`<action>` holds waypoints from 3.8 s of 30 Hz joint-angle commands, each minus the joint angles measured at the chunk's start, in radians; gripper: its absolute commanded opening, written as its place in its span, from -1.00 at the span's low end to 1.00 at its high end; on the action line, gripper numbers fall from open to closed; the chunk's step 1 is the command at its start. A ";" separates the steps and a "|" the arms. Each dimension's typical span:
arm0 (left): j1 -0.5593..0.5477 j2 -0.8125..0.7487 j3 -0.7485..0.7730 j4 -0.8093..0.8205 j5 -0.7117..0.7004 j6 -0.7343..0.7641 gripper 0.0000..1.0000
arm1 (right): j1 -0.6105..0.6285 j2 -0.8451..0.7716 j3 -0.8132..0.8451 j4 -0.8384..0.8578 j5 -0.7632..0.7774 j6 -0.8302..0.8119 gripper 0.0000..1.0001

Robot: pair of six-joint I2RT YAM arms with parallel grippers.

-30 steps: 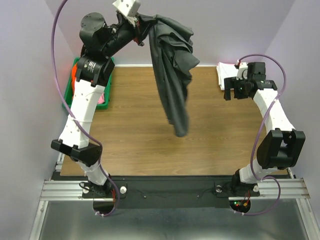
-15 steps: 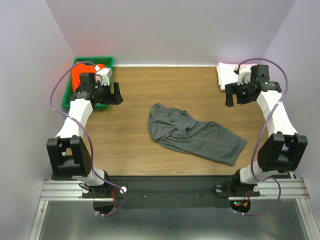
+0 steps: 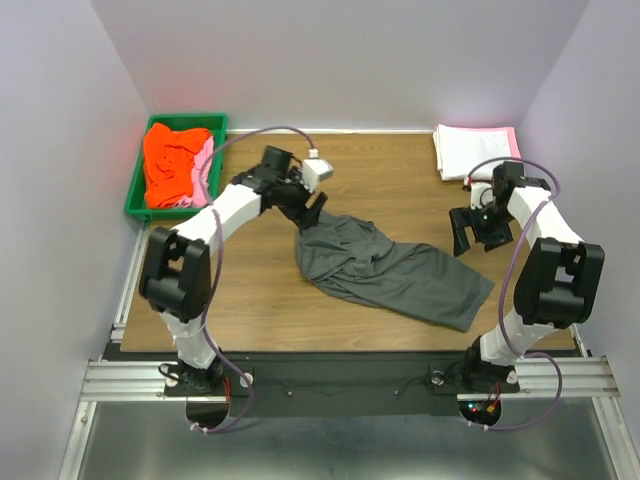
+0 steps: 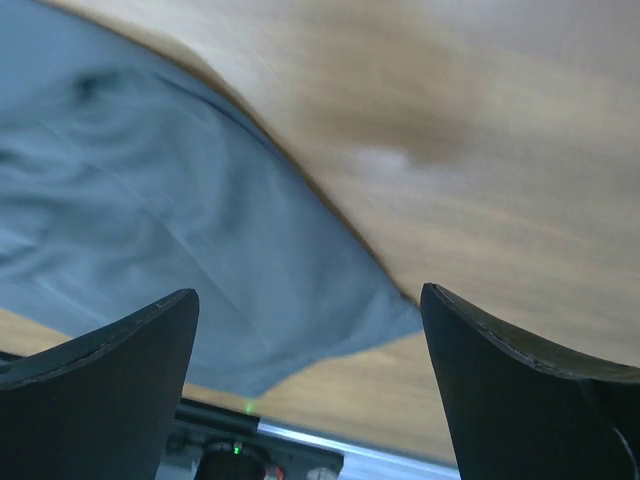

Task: Fold and stack the t-shirts
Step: Flatten the tshirt out

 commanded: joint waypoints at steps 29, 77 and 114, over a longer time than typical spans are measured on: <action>0.248 -0.102 -0.256 -0.151 -0.018 0.121 -0.25 | -0.067 0.183 0.001 0.098 0.048 0.011 -0.99; -0.002 0.467 0.325 -0.033 0.025 -0.238 -0.42 | -0.181 0.177 0.044 0.020 -0.057 0.112 -0.07; 0.125 0.188 0.319 -0.024 0.203 -0.333 -1.00 | -0.218 0.223 0.233 0.011 -0.118 0.063 -0.99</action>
